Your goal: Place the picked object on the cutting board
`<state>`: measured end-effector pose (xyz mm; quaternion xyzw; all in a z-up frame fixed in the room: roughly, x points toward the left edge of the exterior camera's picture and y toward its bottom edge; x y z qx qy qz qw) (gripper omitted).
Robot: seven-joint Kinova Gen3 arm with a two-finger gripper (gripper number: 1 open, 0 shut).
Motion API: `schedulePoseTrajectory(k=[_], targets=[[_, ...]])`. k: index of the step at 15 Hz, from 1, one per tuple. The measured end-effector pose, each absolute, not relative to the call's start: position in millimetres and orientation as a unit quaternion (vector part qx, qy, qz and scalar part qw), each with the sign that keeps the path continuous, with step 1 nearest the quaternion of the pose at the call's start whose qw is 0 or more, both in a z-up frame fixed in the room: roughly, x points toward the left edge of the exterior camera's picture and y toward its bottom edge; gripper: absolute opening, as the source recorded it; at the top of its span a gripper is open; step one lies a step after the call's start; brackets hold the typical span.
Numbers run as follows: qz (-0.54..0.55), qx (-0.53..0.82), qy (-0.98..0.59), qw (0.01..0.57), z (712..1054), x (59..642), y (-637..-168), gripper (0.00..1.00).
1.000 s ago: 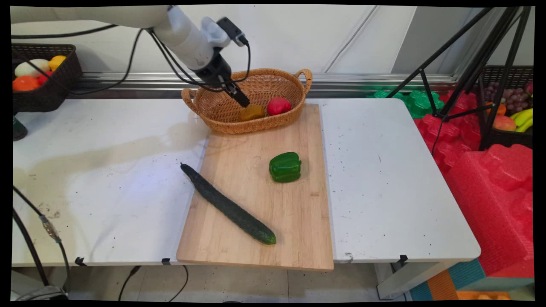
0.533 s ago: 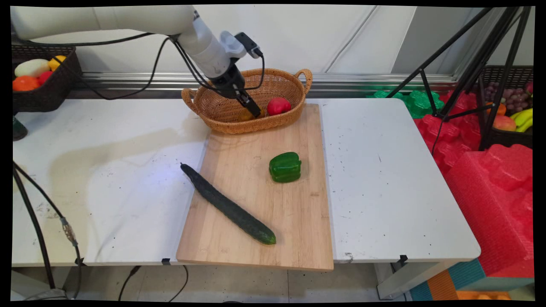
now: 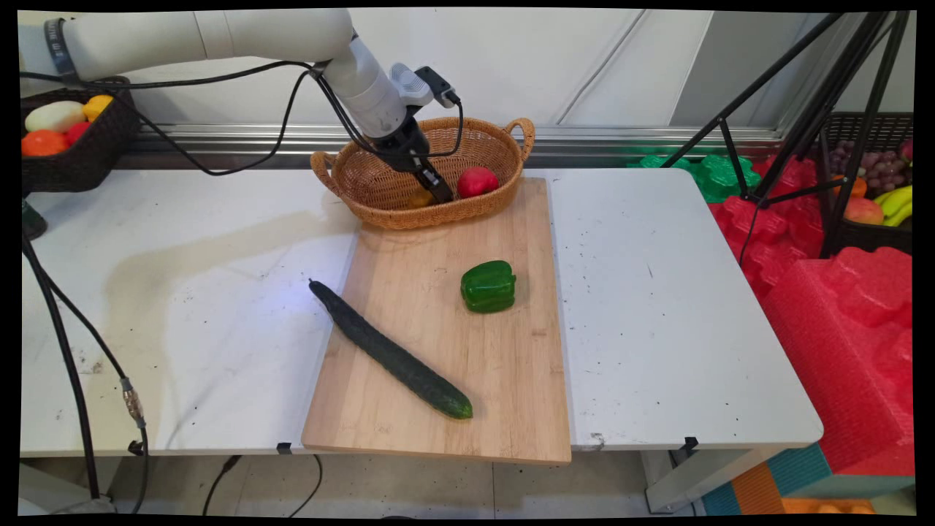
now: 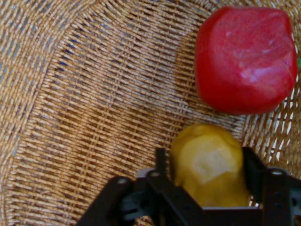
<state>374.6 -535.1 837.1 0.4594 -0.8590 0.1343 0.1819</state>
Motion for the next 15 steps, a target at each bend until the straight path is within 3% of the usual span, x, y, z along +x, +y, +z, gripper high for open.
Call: schedulePoseTrajectory(k=[6,15], targets=[[0.154,0.458,-0.856,0.185,850.5,372.9,-534.4,0.00],[0.267,0.417,-0.838,0.230,950.9,366.5,-476.7,0.00]])
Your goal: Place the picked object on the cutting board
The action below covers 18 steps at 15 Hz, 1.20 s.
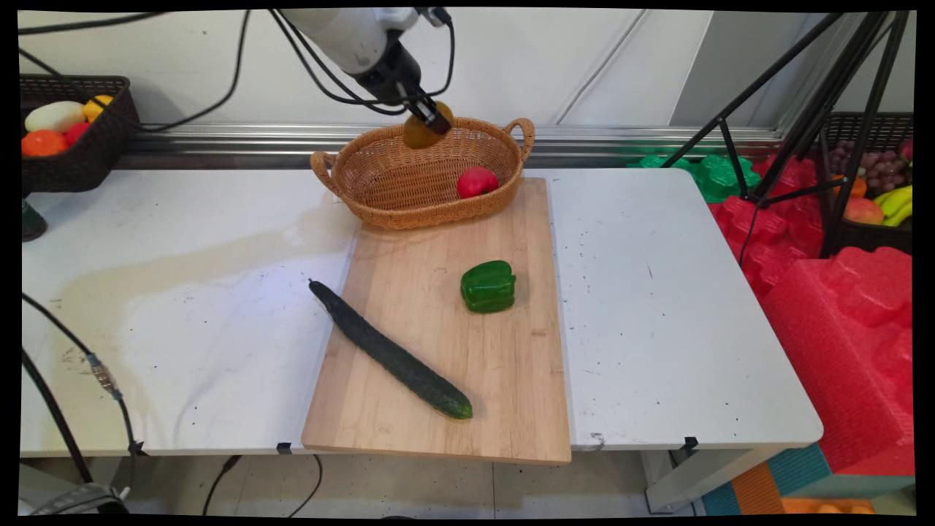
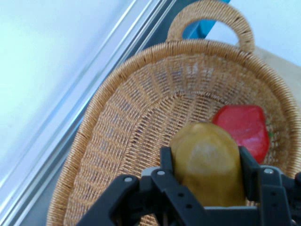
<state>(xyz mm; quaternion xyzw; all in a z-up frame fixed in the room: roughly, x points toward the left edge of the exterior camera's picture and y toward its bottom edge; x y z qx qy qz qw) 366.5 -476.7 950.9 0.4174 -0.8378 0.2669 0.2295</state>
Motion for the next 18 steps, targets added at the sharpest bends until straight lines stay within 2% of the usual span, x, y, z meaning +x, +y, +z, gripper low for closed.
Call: schedulePoseTrajectory(k=[4,8,13,18], targets=[[0.281,0.390,-0.842,0.245,976.9,358.0,-422.8,0.00],[0.269,0.384,-0.846,0.254,984.3,348.8,-381.0,0.00],[0.243,0.397,-0.850,0.247,969.4,336.0,-344.9,0.00],[0.223,0.405,-0.858,0.223,933.4,323.5,-342.3,0.00]])
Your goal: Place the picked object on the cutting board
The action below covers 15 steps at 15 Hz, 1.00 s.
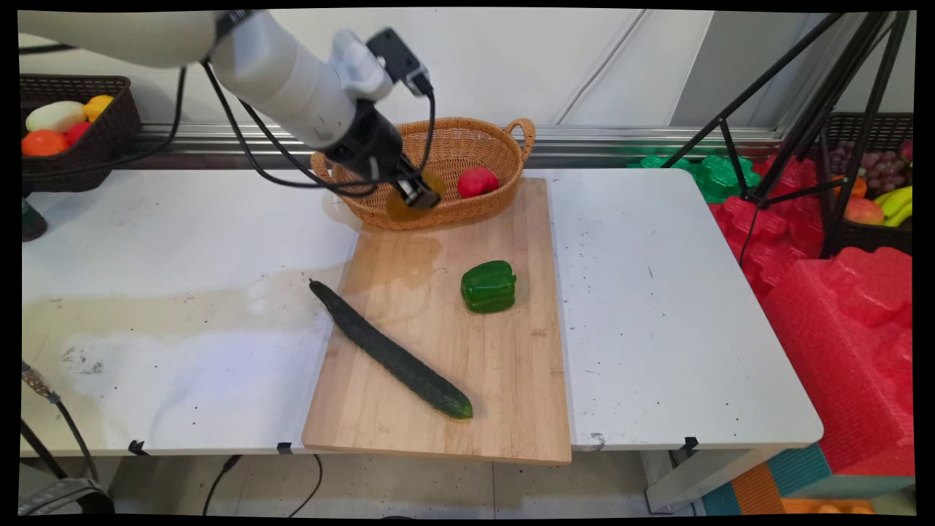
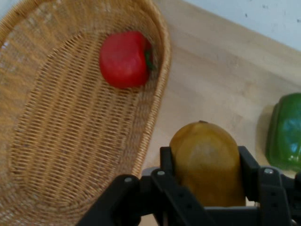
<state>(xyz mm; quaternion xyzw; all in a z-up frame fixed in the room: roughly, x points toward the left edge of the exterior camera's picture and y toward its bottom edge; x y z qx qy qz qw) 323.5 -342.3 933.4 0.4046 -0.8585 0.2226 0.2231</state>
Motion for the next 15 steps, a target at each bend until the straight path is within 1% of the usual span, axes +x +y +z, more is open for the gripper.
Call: schedulePoseTrajectory(k=[4,9,15], targets=[[0.198,0.409,-0.868,0.200,893.5,311.8,-353.0,0.00],[0.173,0.409,-0.877,0.183,858.4,305.1,-370.4,0.00],[0.153,0.403,-0.886,0.172,830.3,297.1,-378.8,0.00]])
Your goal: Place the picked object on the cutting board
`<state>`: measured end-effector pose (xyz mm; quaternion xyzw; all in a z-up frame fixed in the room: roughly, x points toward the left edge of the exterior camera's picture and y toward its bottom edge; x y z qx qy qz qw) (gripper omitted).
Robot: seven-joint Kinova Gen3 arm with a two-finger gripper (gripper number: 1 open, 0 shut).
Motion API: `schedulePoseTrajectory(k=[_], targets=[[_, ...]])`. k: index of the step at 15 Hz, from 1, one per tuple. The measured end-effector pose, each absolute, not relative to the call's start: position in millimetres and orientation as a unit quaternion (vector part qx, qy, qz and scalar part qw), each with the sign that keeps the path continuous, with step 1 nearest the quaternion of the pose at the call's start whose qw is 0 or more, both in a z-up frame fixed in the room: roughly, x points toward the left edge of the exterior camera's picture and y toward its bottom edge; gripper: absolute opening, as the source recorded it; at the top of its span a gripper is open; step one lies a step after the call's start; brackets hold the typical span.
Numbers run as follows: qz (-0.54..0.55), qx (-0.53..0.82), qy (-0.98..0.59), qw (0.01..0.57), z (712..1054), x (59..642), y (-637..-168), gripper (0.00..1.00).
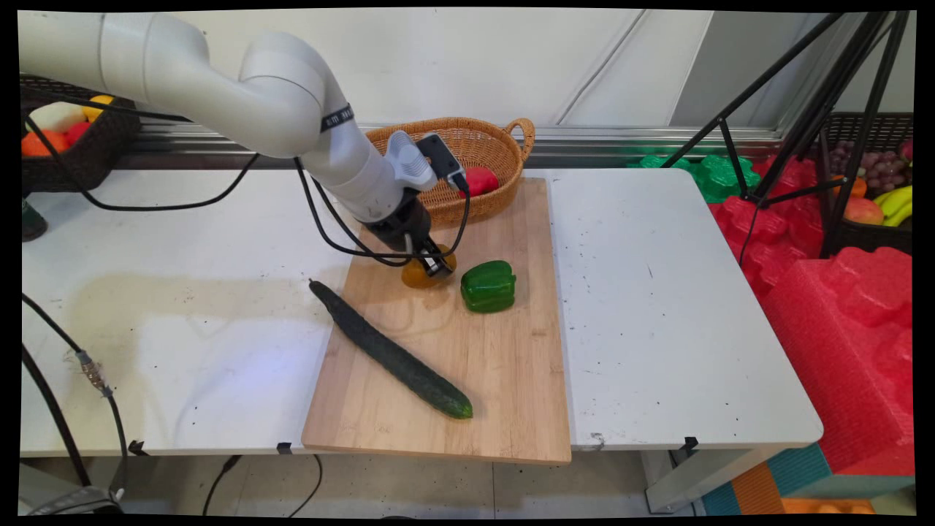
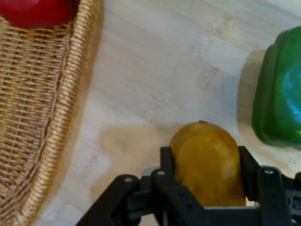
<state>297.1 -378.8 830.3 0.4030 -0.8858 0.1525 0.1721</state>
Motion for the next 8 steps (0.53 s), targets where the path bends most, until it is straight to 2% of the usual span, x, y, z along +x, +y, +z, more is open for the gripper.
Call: schedulePoseTrajectory(k=[4,5,8], targets=[[0.147,0.399,-0.889,0.169,822.9,294.0,-383.0,0.00],[0.147,0.398,-0.890,0.169,822.5,293.6,-383.4,1.00],[0.149,0.389,-0.893,0.171,824.4,292.6,-384.1,1.00]])
